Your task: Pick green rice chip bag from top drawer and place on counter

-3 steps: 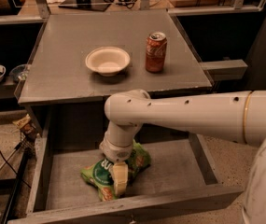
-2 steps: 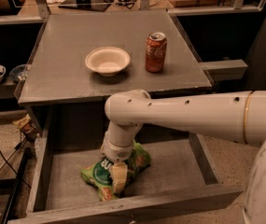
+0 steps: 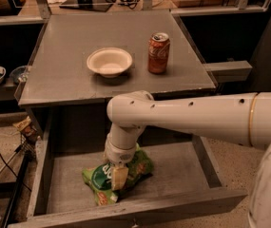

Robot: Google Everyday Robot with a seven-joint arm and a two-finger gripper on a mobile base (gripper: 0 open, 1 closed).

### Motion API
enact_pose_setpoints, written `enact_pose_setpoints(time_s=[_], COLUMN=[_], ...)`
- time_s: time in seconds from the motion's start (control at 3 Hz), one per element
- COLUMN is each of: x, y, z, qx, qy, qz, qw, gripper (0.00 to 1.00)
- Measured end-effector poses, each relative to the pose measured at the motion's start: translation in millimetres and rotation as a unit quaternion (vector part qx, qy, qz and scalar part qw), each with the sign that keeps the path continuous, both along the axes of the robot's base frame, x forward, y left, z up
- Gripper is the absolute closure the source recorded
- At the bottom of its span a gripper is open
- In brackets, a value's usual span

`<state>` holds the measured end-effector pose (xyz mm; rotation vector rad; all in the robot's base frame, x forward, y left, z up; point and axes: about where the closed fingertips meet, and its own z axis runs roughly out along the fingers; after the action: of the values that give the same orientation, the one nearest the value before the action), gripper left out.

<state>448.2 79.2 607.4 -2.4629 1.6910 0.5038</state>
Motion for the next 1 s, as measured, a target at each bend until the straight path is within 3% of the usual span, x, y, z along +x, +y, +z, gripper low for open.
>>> enact_pose_setpoints(time_s=[0.33,1.0], x=[0.0,-0.2], y=[0.0,-0.3], z=[0.0,0.1], qx=[0.0,0.0], qy=[0.0,0.001], qz=[0.0,0.0], qw=[1.0,1.0], gripper=[0.96,1.0])
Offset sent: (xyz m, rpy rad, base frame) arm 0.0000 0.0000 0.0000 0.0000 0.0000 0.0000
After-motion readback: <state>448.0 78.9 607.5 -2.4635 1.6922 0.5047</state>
